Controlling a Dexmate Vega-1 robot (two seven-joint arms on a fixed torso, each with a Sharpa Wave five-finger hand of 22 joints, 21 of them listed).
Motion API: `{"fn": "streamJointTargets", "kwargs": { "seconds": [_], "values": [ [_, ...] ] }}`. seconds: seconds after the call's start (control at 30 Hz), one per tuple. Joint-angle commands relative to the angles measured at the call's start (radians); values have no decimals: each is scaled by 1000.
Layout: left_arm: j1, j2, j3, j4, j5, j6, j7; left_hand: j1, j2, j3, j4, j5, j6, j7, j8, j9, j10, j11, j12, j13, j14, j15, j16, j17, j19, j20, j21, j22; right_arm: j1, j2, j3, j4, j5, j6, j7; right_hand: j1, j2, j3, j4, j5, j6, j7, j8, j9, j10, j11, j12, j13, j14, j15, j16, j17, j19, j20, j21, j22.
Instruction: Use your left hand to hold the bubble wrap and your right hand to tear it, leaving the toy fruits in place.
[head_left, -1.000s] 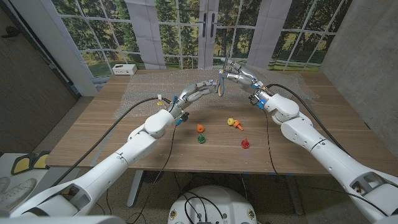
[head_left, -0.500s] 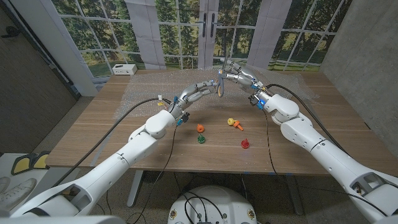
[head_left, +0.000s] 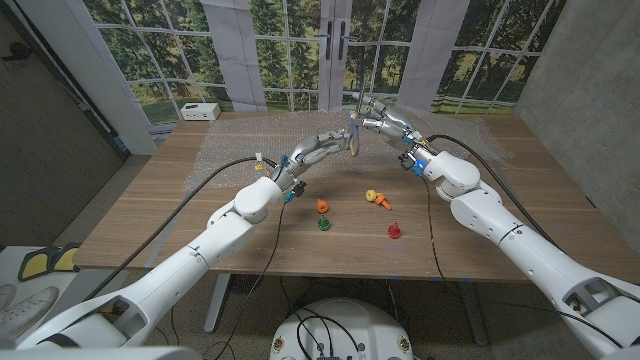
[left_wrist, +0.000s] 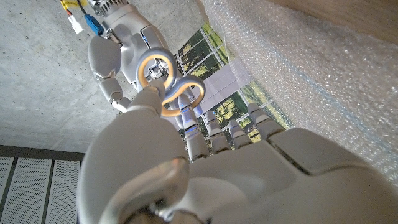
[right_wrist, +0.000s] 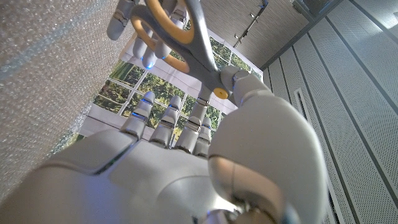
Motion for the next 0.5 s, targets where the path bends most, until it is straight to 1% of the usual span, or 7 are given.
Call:
{"fn": "streamJointTargets", "kwargs": {
  "seconds": [0.03,0.17,0.23,0.3,0.4,0.5],
  "values": [
    [1,1,3,-10,10,11,7,6,-9,-3,-2,-1,4,4,-2,2,4,4,-2,1,5,-13,2,3,1,5,1,2,-3,0,-4,-5,-16,9,-9,3,16,2,4,8,7,-3,3,3,31,-29,186,35,7,-159,5,1,0,0,6,4],
    [0,0,4,-10,10,12,8,8,-10,-6,-2,-2,2,9,-3,2,4,2,-2,1,6,-13,2,3,1,6,1,2,-5,0,-4,-8,-20,11,-13,4,16,0,3,7,10,-3,3,3,31,-28,186,33,7,-160,5,2,-1,0,6,4],
    [0,-1,4,-10,8,12,7,8,-10,-8,-2,-2,2,4,-3,2,5,3,-2,1,6,-13,2,3,1,7,1,2,-7,2,-4,-10,-18,12,-16,3,16,0,3,8,10,-2,3,3,31,-29,186,33,7,-160,5,2,-1,0,6,4],
    [1,-1,4,-12,11,15,10,8,-8,-11,-1,-3,7,-10,-1,3,7,5,-2,2,6,-12,2,3,2,6,1,3,-10,4,-3,-12,-14,13,-17,4,15,1,3,8,11,-2,4,3,33,-30,187,33,7,-159,5,1,-1,0,6,4],
    [3,-3,4,-15,12,19,16,9,-5,-13,0,-3,9,-19,-1,3,7,6,-3,2,7,-12,2,3,2,7,2,3,-13,7,-5,-14,-19,21,-19,4,17,0,3,8,12,-3,4,3,33,-29,189,35,6,-160,5,2,-1,1,6,4],
    [3,-5,5,-16,12,22,18,9,-3,-15,1,-4,7,-19,-2,3,7,5,-3,2,8,-12,2,3,3,7,2,3,-16,10,-5,-19,-19,24,-24,4,17,0,3,9,13,-3,4,3,33,-33,190,36,6,-160,5,2,-1,0,6,4]
  ]
}}
